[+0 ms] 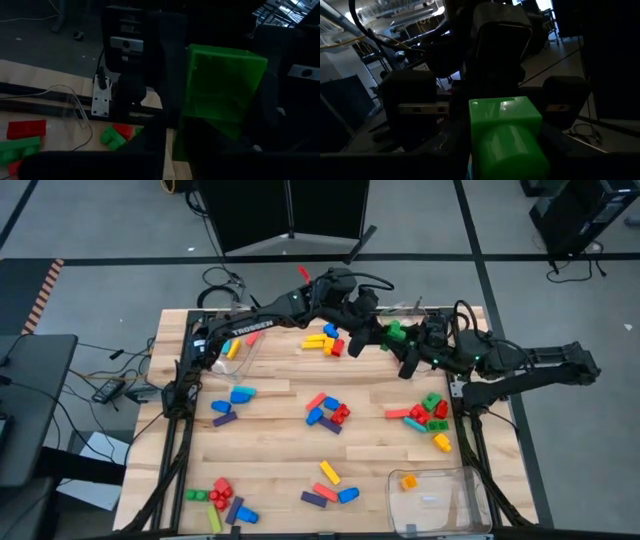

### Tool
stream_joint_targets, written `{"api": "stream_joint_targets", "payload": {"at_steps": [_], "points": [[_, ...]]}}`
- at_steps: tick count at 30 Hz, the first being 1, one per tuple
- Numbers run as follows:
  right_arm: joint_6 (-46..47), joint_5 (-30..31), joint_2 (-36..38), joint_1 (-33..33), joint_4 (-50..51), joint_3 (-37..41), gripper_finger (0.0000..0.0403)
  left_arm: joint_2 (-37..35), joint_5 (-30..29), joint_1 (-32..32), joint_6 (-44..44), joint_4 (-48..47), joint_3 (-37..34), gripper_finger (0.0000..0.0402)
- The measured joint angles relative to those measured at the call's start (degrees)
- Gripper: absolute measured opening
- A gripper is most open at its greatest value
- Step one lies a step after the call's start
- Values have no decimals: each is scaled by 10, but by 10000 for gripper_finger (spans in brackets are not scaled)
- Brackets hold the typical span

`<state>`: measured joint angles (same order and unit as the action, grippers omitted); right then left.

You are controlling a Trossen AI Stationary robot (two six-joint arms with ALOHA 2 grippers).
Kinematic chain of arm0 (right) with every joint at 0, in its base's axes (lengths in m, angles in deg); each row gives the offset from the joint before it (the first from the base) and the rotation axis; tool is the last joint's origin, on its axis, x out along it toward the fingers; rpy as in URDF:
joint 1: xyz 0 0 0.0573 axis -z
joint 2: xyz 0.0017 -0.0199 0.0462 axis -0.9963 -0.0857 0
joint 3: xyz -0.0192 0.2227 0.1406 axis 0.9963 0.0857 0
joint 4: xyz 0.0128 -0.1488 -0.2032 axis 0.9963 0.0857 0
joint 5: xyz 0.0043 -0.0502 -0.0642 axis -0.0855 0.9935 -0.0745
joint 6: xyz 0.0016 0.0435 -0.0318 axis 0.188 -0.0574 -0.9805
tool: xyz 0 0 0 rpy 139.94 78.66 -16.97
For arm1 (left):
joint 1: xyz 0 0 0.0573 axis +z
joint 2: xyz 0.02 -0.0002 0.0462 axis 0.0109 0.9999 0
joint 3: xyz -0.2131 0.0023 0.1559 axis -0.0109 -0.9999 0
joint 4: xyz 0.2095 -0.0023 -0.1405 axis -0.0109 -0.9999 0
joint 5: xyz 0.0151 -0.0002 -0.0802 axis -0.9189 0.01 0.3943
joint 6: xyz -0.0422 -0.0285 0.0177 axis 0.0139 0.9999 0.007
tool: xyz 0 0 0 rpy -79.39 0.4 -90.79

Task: Sort blocks by size
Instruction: Put the green 2 stud game piece into the top right transparent bin

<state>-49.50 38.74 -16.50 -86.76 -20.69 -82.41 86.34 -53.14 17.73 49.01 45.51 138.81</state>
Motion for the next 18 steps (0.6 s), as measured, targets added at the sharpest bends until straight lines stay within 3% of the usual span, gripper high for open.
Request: {"api": "stream_joint_targets", "payload": {"at_steps": [9, 18], "points": [[2, 4, 0, 0, 11, 0, 167, 1, 3, 18, -15, 2, -1, 153], [58, 1, 6, 39, 68, -1, 167, 0, 52, 80, -15, -22, -1, 162]]}}
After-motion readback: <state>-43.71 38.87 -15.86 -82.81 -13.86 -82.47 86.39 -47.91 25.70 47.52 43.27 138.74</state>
